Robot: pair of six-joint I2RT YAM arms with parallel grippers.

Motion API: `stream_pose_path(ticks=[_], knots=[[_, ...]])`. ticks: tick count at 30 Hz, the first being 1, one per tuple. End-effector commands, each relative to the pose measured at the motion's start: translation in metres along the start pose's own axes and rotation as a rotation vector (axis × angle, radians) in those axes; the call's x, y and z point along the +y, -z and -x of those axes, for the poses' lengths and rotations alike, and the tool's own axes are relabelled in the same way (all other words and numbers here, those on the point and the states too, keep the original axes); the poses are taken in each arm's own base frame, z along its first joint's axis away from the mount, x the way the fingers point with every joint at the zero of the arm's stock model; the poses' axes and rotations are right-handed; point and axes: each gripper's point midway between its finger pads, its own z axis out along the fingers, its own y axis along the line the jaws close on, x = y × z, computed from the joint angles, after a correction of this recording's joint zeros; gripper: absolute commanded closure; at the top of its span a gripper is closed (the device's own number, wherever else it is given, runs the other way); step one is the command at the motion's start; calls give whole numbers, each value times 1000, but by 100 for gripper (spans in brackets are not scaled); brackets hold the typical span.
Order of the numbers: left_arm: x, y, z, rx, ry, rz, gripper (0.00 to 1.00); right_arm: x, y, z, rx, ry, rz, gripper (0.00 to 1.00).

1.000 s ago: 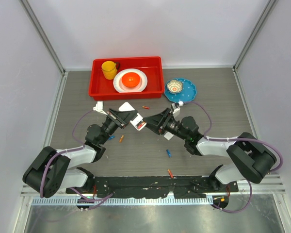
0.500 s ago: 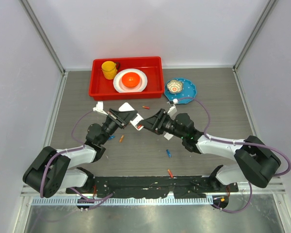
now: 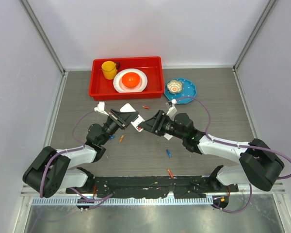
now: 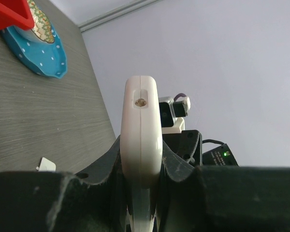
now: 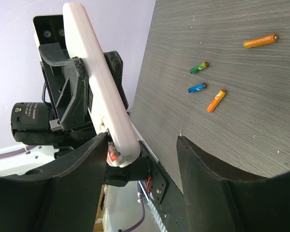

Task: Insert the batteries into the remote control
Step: Load the battery into the remote control.

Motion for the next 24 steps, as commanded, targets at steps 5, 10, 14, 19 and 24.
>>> stream_pose_path(ticks=[5, 10, 14, 19, 24], knots=[[-88, 7, 26, -109, -42, -346, 100, 28, 8, 8, -6, 77, 42, 32], [-88, 7, 26, -111, -46, -346, 100, 39, 16, 16, -38, 96, 78, 30], [-84, 4, 24, -103, -40, -337, 100, 45, 25, 22, -88, 120, 108, 30], [-81, 3, 24, -100, -35, -327, 99, 40, 33, 34, -166, 132, 77, 31], [-82, 3, 24, -99, -30, -330, 100, 28, 30, 37, -167, 140, 22, 36]])
